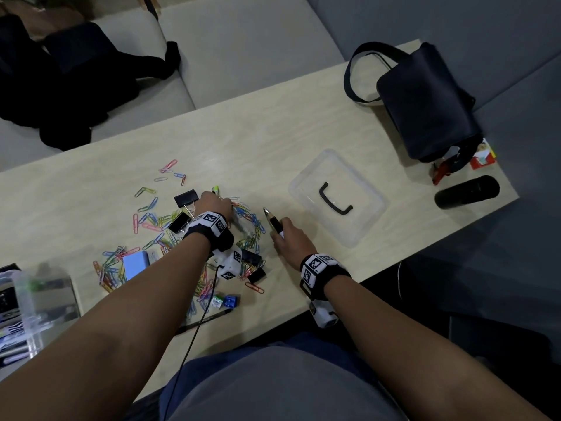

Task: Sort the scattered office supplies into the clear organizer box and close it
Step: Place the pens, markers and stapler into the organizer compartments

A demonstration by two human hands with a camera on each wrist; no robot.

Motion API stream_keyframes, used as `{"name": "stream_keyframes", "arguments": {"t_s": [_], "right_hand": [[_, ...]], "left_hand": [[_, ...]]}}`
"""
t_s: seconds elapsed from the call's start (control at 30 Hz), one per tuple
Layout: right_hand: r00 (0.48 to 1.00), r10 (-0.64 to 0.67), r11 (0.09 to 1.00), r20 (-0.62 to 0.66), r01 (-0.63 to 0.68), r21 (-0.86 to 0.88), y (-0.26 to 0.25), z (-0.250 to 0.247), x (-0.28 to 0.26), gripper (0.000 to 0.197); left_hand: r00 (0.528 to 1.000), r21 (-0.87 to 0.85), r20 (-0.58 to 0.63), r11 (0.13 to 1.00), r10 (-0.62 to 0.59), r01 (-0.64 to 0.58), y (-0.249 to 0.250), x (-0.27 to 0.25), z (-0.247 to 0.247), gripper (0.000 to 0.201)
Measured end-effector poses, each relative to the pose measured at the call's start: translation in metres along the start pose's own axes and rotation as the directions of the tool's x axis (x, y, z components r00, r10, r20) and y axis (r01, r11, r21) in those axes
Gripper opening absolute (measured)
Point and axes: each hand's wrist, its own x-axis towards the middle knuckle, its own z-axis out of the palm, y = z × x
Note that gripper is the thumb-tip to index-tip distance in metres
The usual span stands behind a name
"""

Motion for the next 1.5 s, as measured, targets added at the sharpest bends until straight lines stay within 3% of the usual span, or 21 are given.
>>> {"name": "stream_keyframes", "arguments": {"t_s": [0.17,0.33,0.53,0.83,1.07,1.2,1.33,1.43,1.5], "right_hand": [[0.999,-0.041,0.999,-0.021,0.042,0.013,0.000,0.000,-0.006,0.021],[0.997,-0.073,0.993,-0.039,0.076,0.089,-0.014,0.001,-0.007,0.015],[0.986,-0.131,0.976,-0.098,0.146,0.159,-0.050,0.010,-0.009,0.019],[0.953,-0.300,0.936,-0.044,0.303,0.179,-0.113,0.032,-0.022,0.026],[0.927,-0.375,0.913,-0.021,0.373,0.166,-0.163,0.065,-0.035,0.029],[0.920,-0.391,0.911,0.004,0.386,0.144,-0.196,0.085,-0.043,0.026],[0.890,-0.453,0.887,0.048,0.445,0.126,-0.228,0.113,-0.049,0.028],[0.859,-0.501,0.865,0.103,0.495,0.080,-0.253,0.131,-0.057,0.025],[0.837,-0.531,0.846,0.132,0.531,0.034,-0.269,0.143,-0.060,0.029]], "left_hand": [[0.997,-0.044,-0.027,0.996,0.075,-0.077,0.004,-0.010,-0.008,0.027],[0.951,-0.120,-0.071,0.944,0.301,-0.308,-0.009,-0.026,-0.020,0.023],[0.934,-0.282,-0.042,0.892,0.355,-0.352,-0.034,-0.043,-0.045,0.023],[0.934,-0.490,-0.256,0.800,0.248,-0.347,-0.086,-0.069,-0.085,0.017],[0.949,-0.571,-0.302,0.779,0.094,-0.259,-0.142,-0.078,-0.128,0.031],[0.962,-0.729,-0.272,0.659,-0.029,-0.186,-0.185,-0.077,-0.159,0.022],[0.966,-0.805,-0.259,0.553,-0.002,-0.215,-0.226,-0.084,-0.188,0.010],[0.954,-0.782,-0.298,0.582,-0.036,-0.222,-0.263,-0.081,-0.211,0.010],[0.934,-0.715,-0.343,0.673,-0.101,-0.190,-0.293,-0.074,-0.228,0.017]]}}
